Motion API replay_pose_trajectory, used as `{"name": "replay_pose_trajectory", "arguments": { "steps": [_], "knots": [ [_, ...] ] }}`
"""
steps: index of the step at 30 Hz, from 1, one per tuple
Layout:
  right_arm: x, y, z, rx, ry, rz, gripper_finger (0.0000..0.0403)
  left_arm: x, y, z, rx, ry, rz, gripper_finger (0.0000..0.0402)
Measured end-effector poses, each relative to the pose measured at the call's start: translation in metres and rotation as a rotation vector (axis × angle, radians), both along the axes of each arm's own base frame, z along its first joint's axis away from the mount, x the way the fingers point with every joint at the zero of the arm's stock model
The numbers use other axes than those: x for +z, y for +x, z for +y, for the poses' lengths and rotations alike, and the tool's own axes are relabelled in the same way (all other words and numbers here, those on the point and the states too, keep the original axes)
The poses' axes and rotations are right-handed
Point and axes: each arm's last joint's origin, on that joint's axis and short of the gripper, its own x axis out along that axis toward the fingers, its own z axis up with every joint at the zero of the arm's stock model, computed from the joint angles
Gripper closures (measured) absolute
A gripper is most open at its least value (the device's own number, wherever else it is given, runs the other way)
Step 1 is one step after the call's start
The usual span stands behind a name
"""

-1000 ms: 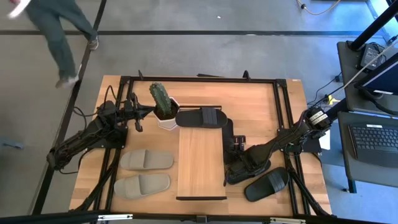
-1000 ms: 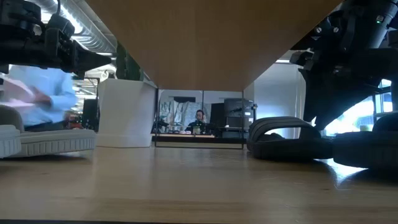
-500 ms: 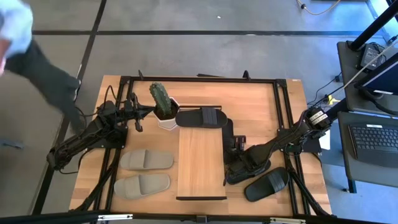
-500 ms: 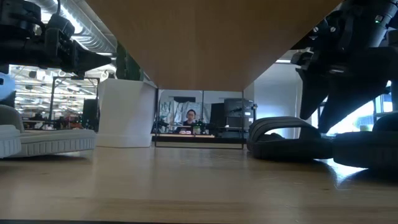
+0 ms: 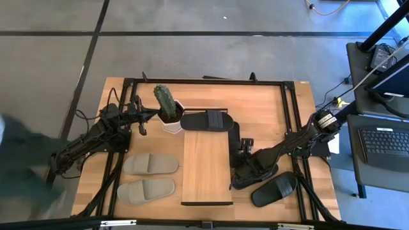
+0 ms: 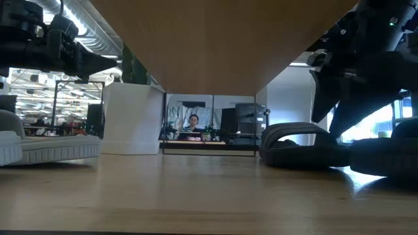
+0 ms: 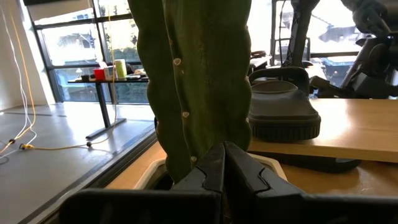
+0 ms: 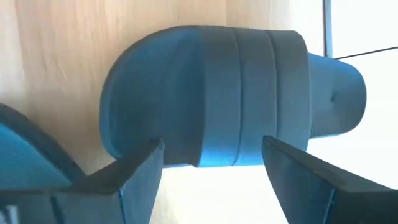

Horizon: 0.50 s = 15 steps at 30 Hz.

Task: Pick and place slides into the shelf
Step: Put the black slide on the shelf

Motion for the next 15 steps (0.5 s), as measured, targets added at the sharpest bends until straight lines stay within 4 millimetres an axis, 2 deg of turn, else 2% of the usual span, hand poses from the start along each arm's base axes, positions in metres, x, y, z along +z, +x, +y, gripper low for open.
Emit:
{"name": "replay_pose_trajectory", "arguments": {
  "steps": [7, 15],
  "knots": [
    [-0.017, -0.01, -0.006, -0.083, -0.047, -0.049, 0.0154, 0.0, 0.0, 0.0, 0.0, 0.0, 0.0, 0.0401],
    [-0.018, -0.014, -0.005, -0.099, -0.117, -0.088, 0.0199, 0.0, 0.0, 0.0, 0.0, 0.0, 0.0, 0.0401]
  ]
}}
